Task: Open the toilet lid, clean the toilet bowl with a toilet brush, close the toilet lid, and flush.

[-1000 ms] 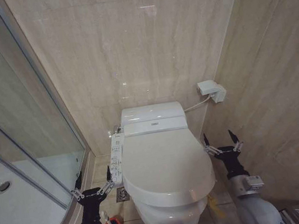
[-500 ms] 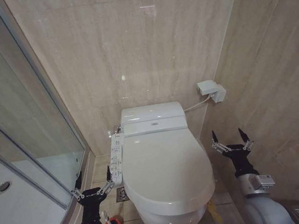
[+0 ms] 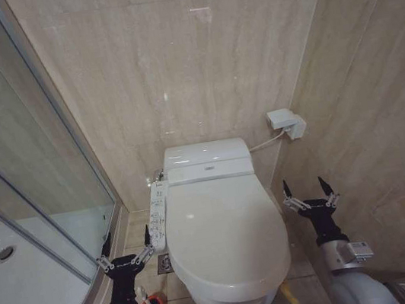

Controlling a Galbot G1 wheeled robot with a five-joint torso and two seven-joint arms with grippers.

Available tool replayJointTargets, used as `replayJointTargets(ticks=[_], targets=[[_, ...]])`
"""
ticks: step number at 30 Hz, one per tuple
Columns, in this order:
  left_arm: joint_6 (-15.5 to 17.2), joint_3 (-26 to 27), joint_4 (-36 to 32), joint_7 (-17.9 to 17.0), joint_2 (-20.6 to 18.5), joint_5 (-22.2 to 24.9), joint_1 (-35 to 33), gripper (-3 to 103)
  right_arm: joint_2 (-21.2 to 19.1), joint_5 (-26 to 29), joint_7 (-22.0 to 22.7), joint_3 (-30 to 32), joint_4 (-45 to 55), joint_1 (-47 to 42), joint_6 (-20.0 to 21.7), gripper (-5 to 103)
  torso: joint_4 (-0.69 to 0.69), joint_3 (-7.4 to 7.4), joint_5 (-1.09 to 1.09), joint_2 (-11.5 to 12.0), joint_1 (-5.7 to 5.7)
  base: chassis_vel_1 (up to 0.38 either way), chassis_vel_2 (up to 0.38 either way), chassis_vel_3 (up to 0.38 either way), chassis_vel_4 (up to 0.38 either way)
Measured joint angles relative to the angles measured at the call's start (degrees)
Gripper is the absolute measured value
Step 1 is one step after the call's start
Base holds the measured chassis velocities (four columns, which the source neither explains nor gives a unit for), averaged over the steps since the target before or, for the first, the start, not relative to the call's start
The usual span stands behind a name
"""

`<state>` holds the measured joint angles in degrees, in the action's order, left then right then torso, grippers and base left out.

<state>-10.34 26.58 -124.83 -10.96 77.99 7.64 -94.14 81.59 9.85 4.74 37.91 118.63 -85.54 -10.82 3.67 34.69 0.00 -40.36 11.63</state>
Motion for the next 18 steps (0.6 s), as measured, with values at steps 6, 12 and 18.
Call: replayJointTargets(ticks=[6,12,18], targets=[[0.00,0.00,0.00,0.00,0.00,0.00,0.00,100,-0.01,0.03,0.00,-0.03,0.00,0.02,0.03,100,0.00,0.00,0.00,0.00,0.00,0.000,0.000,0.000,0.000],[0.00,0.00,0.00,0.00,0.00,0.00,0.00,100,-0.02,0.06,0.01,-0.05,0.00,0.03,0.06,100,0.00,0.00,0.00,0.00,0.00,0.000,0.000,0.000,0.000],[0.00,0.00,0.00,0.00,0.00,0.00,0.00,100,-0.04,0.07,0.02,-0.06,0.00,0.05,0.06,100,0.00,0.00,0.00,0.00,0.00,0.000,0.000,0.000,0.000]])
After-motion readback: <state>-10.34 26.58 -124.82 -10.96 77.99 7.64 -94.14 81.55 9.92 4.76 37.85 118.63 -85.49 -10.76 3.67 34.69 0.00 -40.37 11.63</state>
